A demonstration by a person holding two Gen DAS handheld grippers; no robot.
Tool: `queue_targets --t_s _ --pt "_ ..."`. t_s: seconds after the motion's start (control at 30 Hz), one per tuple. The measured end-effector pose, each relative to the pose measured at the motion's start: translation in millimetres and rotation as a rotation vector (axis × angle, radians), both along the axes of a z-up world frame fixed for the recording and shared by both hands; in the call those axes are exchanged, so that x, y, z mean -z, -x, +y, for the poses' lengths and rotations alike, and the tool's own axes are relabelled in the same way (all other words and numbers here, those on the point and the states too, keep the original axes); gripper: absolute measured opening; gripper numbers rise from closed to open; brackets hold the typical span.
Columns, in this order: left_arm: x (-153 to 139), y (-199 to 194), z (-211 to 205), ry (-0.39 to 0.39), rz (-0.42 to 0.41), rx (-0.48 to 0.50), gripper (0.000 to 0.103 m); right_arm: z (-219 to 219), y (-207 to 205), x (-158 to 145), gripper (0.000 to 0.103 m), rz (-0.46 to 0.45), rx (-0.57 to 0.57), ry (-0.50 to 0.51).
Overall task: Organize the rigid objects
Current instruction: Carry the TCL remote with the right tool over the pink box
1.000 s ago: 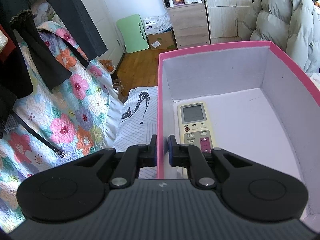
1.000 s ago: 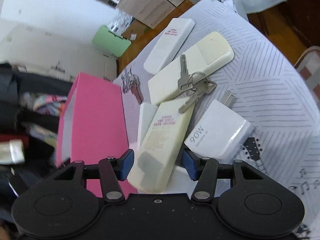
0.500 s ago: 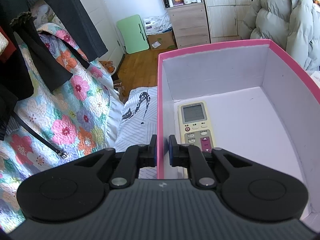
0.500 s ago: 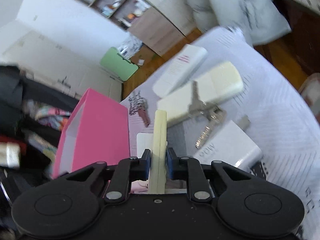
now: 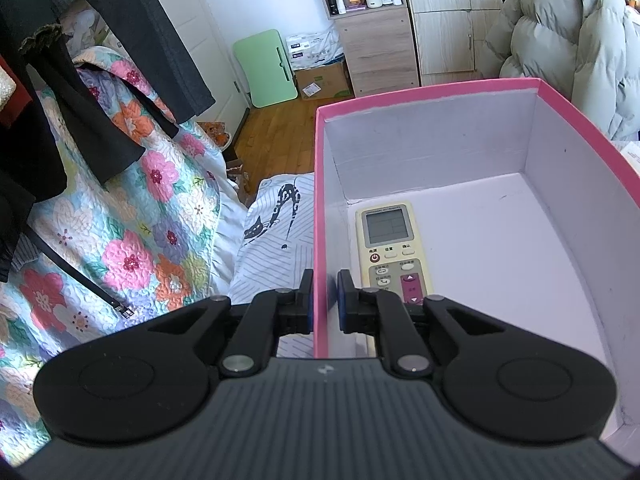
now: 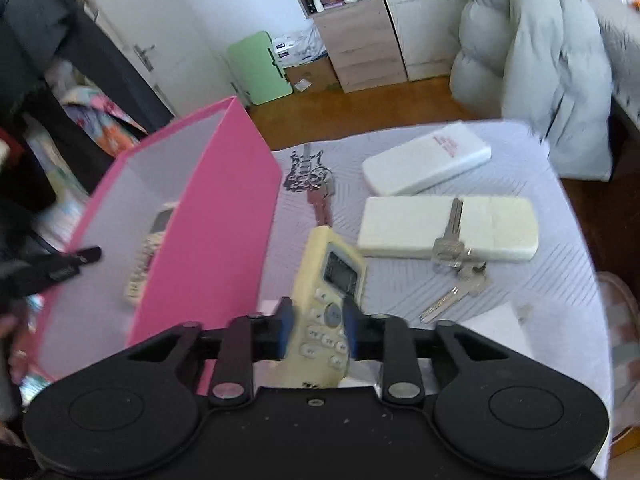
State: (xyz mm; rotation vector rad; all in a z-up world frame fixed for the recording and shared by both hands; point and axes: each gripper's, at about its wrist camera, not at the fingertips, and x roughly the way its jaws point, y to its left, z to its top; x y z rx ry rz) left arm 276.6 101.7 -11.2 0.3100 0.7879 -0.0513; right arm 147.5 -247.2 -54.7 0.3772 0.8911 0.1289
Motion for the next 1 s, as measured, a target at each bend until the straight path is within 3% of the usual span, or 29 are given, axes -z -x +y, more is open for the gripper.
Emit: queue_targets --t_s 0.17,0.27,0.37,0.47,0.67,1.0 --pt "-0.2 0.2 0.7 -0.002 0.000 0.001 0.010 10.2 -0.8 3.2 0.040 0.015 -0.016 0.028" --pt "-0.6 -0.1 2.7 0.010 -0.003 -0.006 0.010 19.6 -6.9 10.6 0.055 0.048 -0.025 0.036" --pt "0.1 1.2 3.1 0.013 -0.006 -0.006 0.010 25.9 -8.4 18.7 0.058 0.079 -0.023 0.083" --pt "0.0 2.2 2.5 0.013 -0.007 -0.003 0.010 18.9 -9.5 28.0 0.060 0.103 -0.006 -0.003" --pt "0.5 2.2 3.0 0.017 -0.006 -0.004 0.010 -13.8 -5.5 37.7 0.036 0.102 0.053 -0.199" --pt "1.6 0.9 2.4 0.012 0.004 -0.007 0.010 -25.2 -3.9 36.9 0.031 0.065 0.094 -0.240"
